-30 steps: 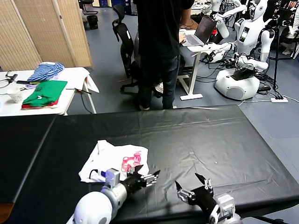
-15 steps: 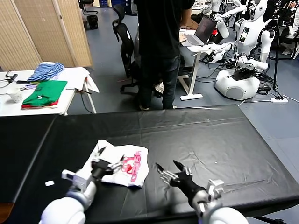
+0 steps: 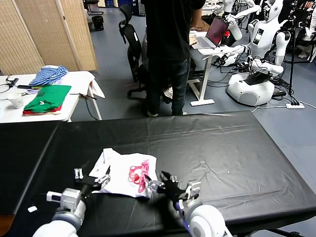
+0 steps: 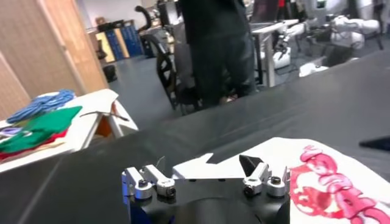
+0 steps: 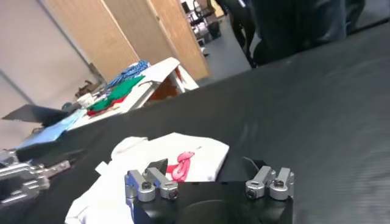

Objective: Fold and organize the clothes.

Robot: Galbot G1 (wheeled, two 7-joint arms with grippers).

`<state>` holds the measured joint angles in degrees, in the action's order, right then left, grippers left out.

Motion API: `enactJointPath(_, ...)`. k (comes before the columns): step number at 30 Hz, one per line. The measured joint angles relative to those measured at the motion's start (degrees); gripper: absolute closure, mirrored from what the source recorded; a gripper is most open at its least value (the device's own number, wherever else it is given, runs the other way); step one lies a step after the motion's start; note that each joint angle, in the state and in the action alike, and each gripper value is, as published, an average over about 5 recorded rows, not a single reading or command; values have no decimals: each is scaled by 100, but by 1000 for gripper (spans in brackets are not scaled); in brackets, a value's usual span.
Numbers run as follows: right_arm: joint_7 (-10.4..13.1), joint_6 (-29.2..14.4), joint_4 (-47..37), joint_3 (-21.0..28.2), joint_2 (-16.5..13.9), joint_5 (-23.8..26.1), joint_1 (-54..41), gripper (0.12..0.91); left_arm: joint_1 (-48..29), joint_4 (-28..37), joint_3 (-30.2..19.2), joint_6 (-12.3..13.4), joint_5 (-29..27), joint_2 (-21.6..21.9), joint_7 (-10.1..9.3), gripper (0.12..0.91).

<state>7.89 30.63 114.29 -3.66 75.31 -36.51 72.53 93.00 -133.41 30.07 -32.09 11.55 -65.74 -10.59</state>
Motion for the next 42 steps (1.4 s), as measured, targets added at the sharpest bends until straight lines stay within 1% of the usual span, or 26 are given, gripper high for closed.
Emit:
enactJointPath(7, -16, -3, -70, -9, 3, 77, -34, 760, 18, 49, -11, 24, -25, -13, -10, 123)
enactJointPath(8, -22, -1, -69, -25, -5, 132, -38, 812, 19, 54, -15, 27, -29, -18, -11, 123)
enactJointPath(10, -26, 14, -49, -74, -33, 266, -34, 867, 20, 63, -21, 30, -38, -23, -15, 123)
enactJointPath(11, -21, 25, -30, -110, -57, 331, -23, 876, 22, 68, -25, 32, -48, -25, -16, 123)
enactJointPath(21, 123, 46, 276, -666, -462, 790, 236, 875, 88, 55, -207, 23, -228, -101, -1, 123)
enactJointPath(26, 24, 26, 254, -921, -636, 1068, 338, 875, 127, 44, -269, 24, -258, -121, 5, 123)
enactJointPath(34, 20, 46, 194, -1111, -724, 1303, 396, 875, 168, -17, -301, 29, -236, -110, 7, 123)
enactJointPath(42, -18, -6, 215, -1144, -708, 1337, 425, 875, 214, -113, -324, 29, -203, -120, 8, 123)
